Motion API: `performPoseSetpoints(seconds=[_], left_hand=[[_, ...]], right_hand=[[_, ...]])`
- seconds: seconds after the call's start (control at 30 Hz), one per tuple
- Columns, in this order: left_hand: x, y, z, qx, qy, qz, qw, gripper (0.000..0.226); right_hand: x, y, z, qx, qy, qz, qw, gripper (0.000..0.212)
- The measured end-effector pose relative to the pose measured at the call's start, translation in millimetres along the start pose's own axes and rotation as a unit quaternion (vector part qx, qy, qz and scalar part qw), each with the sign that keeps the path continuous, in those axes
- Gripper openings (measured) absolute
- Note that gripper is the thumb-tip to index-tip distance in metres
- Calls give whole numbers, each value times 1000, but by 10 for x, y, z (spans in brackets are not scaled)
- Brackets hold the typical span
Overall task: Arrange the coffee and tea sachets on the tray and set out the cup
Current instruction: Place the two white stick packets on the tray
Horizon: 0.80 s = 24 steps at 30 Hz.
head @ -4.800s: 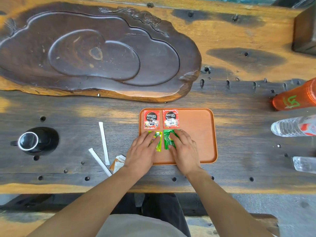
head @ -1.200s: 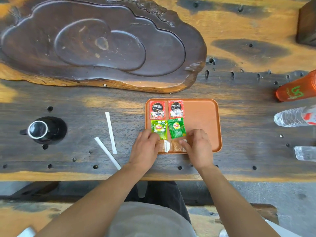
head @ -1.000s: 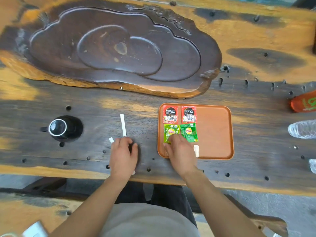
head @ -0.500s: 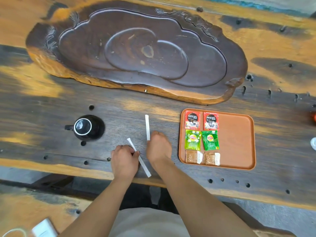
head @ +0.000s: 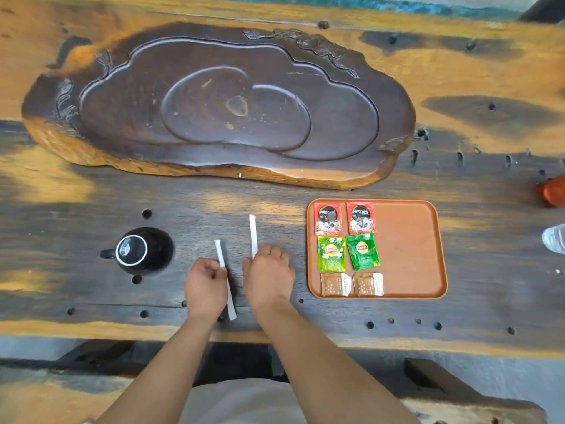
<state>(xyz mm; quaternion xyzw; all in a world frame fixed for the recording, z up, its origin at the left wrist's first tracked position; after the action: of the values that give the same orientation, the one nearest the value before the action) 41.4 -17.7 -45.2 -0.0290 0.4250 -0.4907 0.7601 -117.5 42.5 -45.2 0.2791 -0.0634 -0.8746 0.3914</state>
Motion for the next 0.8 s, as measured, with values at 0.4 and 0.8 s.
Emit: performPoseSetpoints(seconds=[0.4,0.8], left_hand=[[-101,-555,-154,-133,64,-35,988,13],[-1220,-1447,-2090,-24,222,-152,963,19]], right_hand=[[24,-285,317,156,-24,4,987,16],[-141,-2867,1376,135,-106,-180,969,18]])
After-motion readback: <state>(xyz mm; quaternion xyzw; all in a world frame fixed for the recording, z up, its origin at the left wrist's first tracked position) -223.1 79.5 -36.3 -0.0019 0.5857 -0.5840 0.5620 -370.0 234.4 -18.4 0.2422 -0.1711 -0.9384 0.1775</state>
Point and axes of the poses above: each hand's wrist, its own x-axis towards the middle knuckle, its own z-axis out of the back of the hand, y = z × x, the point moved 9 cm from there along x, towards the middle knuckle, and after that the axes turned 5 degrees about z, right-handed, at the moved point
